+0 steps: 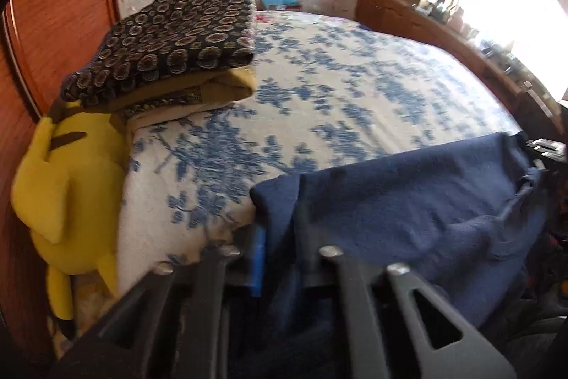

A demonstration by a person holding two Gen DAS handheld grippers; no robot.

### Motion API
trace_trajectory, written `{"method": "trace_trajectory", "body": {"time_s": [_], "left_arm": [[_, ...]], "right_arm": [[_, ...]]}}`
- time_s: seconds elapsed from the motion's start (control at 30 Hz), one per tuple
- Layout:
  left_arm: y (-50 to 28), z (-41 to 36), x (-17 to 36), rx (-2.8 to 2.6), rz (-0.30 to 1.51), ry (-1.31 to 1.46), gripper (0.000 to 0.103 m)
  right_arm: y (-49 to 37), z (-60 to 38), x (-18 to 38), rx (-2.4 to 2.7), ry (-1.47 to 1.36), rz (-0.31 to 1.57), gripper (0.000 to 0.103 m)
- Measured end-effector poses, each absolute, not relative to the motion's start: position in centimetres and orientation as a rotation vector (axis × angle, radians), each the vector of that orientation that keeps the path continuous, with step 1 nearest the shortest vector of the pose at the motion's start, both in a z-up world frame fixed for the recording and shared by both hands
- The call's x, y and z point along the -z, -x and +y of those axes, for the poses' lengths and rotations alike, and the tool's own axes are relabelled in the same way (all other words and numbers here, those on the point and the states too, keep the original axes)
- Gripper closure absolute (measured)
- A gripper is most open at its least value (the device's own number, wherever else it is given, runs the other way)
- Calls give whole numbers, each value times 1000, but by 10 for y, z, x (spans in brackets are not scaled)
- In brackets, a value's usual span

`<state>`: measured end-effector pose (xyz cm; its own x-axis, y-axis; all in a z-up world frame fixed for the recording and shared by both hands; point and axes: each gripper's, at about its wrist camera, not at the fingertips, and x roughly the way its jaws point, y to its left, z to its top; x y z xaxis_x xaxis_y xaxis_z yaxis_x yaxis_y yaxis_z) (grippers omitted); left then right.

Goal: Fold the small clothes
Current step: 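Grasp the shirt edge with the right tool while the left tool grasps beside it, lift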

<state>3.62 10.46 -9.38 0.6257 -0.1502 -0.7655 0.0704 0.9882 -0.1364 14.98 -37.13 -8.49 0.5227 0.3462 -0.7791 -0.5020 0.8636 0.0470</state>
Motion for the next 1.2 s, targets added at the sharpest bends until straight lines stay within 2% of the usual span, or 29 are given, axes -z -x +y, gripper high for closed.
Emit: {"method": "trace_trajectory", "body": {"time_s": [0.17, 0.47, 0.63, 0.87, 1.2], "left_arm": [[-4, 98, 44, 164, 734, 113, 97], [40, 83, -66, 221, 464, 87, 97], [57, 75, -116, 210, 329, 30, 97], [60, 89, -165, 201, 192, 27, 97], [66, 107, -194, 172, 100, 28, 97]], "right_arm": [[-125, -374, 63, -557, 162, 822, 95], [-78, -391, -64, -554, 116, 516, 96], [-59, -397, -110, -572, 127, 417, 96], [-51, -404, -174, -570, 152, 282, 96], [-28, -408, -231, -558, 188, 148, 96]]}}
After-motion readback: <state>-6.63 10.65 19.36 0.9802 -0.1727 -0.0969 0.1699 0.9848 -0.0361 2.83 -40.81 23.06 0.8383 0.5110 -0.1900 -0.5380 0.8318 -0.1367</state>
